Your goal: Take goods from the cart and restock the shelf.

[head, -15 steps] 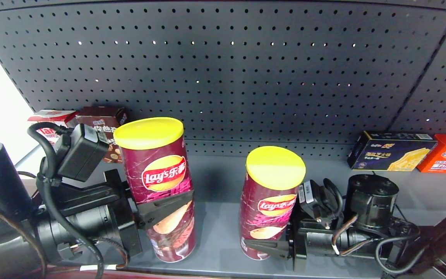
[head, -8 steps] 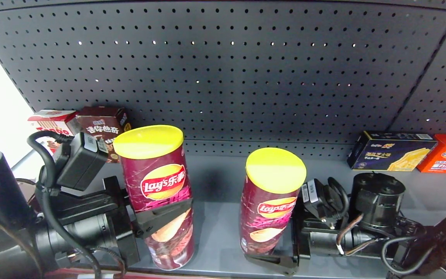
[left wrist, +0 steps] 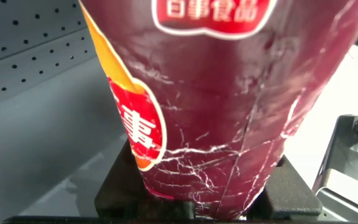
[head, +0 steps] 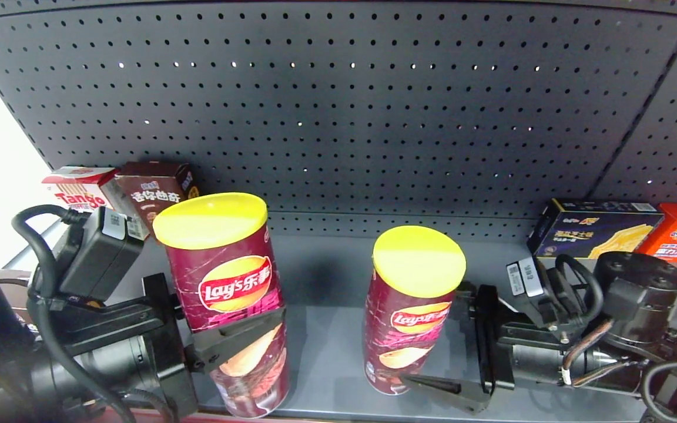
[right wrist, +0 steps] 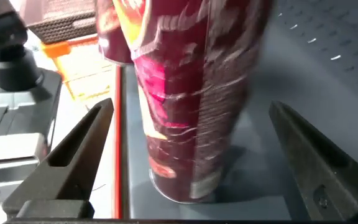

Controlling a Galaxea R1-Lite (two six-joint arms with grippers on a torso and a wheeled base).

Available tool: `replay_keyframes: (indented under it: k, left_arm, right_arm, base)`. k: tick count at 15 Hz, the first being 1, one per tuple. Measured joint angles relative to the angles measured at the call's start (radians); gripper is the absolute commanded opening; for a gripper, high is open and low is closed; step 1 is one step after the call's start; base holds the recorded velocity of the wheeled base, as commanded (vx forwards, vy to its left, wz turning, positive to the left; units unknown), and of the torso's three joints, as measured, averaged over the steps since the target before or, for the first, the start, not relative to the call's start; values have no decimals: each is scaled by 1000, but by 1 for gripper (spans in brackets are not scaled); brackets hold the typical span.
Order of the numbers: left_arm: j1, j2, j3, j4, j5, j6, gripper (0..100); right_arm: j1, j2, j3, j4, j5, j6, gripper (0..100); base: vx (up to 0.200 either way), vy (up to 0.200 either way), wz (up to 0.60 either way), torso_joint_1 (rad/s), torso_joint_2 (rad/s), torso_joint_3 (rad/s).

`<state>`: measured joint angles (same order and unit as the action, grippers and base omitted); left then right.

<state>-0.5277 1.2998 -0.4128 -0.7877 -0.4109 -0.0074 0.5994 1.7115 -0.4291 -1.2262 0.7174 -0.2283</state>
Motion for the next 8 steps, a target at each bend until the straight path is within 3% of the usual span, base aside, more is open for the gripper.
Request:
replay_keyframes:
  k: [4,8]
  left_arm:
    - [0,-14,14,0,0,0,0]
    - [0,-20,16,-1,0,0,0]
  right_arm:
    - [-29,-108,4,72,0,1,100]
    - [-94,-301,2,231,0,3,100]
  base:
    - [0,0,0,0,0,0]
    - [0,0,0,0,0,0]
